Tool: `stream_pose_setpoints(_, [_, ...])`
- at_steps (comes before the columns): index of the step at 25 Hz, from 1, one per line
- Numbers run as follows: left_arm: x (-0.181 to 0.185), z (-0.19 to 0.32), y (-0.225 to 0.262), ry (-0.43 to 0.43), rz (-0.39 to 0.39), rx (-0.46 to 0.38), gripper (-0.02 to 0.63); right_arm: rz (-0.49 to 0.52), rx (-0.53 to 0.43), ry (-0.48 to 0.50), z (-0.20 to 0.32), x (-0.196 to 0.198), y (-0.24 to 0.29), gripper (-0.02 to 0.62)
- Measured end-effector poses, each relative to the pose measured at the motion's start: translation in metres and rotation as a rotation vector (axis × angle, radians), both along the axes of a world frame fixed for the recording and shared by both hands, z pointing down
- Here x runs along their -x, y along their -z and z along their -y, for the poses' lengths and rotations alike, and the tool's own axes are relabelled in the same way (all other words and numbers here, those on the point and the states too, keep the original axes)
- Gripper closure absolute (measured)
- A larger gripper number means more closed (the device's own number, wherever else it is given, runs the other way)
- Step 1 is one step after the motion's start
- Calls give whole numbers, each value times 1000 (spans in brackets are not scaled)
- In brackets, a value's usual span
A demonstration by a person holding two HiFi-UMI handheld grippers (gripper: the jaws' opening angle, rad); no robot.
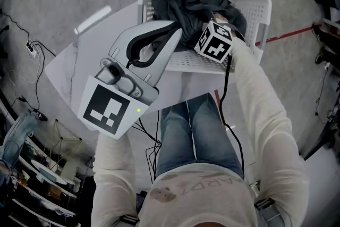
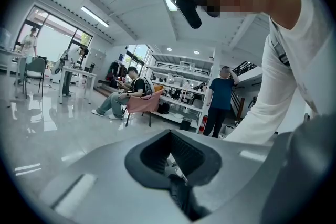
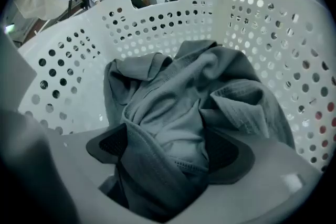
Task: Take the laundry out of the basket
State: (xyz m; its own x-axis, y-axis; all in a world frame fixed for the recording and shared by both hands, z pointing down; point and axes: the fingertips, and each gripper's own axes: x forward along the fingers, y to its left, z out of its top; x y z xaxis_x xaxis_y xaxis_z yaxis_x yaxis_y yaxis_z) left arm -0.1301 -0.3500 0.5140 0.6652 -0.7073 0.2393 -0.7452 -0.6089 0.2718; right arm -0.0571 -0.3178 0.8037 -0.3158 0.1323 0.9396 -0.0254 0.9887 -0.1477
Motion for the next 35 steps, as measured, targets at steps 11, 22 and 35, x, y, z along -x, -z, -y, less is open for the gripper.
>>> stream_pose_setpoints(11, [4,7,-8,12,-13,7,606,-33,-61,54,0,3,-33,107])
stream_pose_setpoints(22, [5,3,-11,21,-4,16,606,-70,-58,23,-8,8,-33,387])
stream_pose_setpoints(35, [4,-6,29,41,28,-22,606,204,-73,-188,14,25,79,439])
